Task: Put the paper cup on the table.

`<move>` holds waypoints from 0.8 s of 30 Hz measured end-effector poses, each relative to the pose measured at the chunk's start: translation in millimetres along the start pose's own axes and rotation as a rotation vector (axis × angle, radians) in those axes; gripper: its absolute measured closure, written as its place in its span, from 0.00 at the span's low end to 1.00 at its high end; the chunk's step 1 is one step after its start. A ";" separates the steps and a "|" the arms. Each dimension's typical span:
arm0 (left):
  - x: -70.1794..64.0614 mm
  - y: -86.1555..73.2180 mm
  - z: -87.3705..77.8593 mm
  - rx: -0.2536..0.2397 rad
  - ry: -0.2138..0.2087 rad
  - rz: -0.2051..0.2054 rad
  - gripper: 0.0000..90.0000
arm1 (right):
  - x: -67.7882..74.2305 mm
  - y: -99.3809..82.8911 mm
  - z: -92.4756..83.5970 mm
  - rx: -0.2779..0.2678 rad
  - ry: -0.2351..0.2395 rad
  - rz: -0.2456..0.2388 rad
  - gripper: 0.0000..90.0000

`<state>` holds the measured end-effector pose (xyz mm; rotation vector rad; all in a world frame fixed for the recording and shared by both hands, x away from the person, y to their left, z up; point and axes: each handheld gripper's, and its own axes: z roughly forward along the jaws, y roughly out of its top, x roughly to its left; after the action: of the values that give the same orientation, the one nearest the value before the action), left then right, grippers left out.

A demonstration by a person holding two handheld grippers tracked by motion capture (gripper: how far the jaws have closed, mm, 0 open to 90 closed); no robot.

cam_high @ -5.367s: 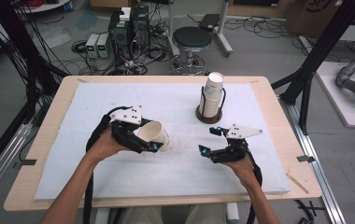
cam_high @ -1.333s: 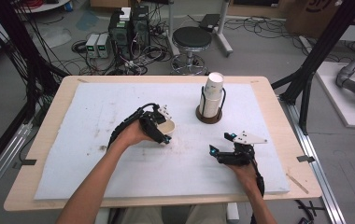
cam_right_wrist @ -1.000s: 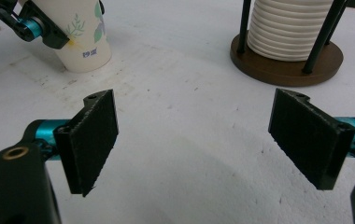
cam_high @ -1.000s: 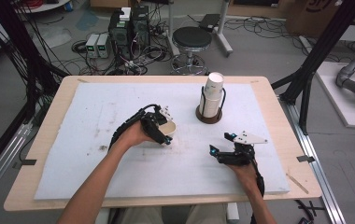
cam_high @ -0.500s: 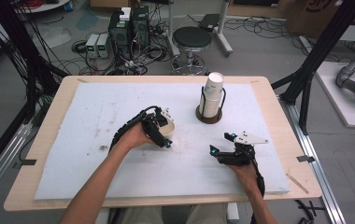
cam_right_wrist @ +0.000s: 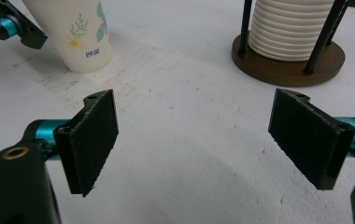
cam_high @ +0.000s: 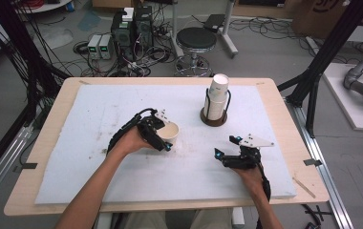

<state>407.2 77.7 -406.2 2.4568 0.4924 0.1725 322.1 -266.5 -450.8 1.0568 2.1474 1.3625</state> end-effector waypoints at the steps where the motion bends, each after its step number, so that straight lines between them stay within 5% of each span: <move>1: -0.1 -1.7 -1.3 -0.004 -0.002 -0.001 0.19 | -0.1 0.0 0.0 0.000 0.000 0.000 0.18; 24: -8.4 -56.6 -43.5 -0.137 0.040 -0.063 0.20 | -0.4 -1.3 -1.7 -0.024 -0.010 0.006 0.18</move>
<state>371.8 140.3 -405.5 2.3056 0.5563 0.2225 320.7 -268.2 -451.2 1.0594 2.1173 1.3795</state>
